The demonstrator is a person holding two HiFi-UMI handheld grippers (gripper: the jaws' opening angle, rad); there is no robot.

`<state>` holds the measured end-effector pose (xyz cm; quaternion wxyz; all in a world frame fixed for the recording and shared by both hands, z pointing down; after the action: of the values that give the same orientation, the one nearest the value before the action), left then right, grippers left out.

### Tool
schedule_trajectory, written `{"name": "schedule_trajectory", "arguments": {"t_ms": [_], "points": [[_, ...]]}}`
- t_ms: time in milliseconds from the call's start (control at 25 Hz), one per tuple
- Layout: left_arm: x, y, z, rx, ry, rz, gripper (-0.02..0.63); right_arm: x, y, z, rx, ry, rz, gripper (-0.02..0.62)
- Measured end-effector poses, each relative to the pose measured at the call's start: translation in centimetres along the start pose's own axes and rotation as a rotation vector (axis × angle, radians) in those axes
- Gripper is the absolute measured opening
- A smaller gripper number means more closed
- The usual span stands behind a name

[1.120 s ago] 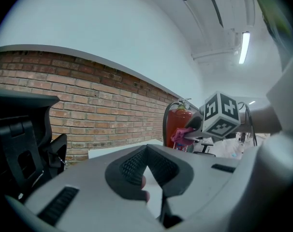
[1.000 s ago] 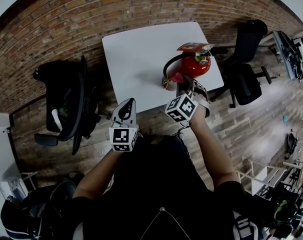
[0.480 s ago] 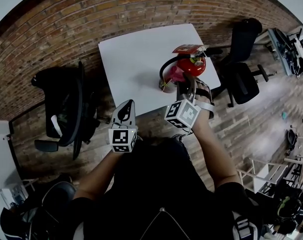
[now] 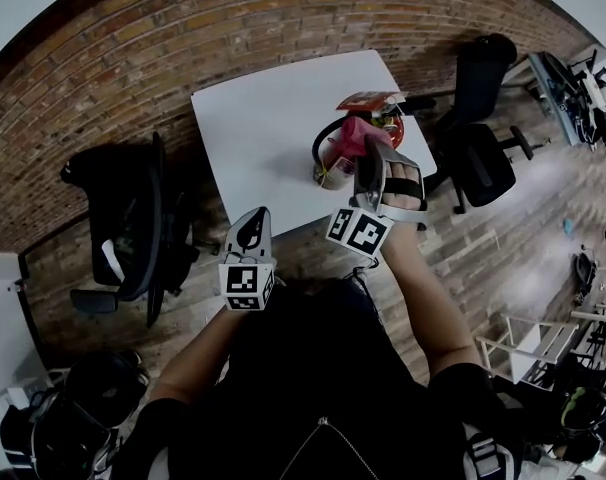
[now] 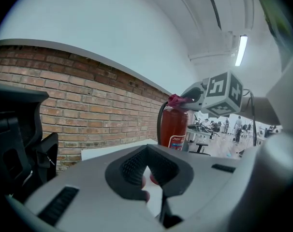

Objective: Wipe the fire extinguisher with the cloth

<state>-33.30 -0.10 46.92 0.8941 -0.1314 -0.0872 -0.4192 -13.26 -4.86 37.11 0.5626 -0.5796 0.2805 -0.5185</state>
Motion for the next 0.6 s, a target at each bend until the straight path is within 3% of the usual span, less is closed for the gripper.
{"name": "schedule_trajectory", "arguments": {"t_ms": [280, 600], "points": [[-0.2, 0.1, 0.3, -0.002, -0.011, 0.0, 0.031, -0.5, -0.6, 0.6, -0.03, -0.008, -0.028, 0.103], [0.6, 1.4, 0.4, 0.012, -0.013, 0.02, 0.031, -1.3, -1.1, 4.0, -0.058, -0.017, -0.025, 0.103]]}}
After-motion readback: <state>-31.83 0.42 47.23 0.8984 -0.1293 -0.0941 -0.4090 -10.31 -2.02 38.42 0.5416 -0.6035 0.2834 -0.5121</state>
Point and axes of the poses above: the fingertips, and each gripper's own axes: x forward along the fingers, y to its right, z out of its underside, the point moved 2 cm from there along -x, backward along the fingers, and after that the axes turned 2 degrees about -z, right-handed, at the moved point
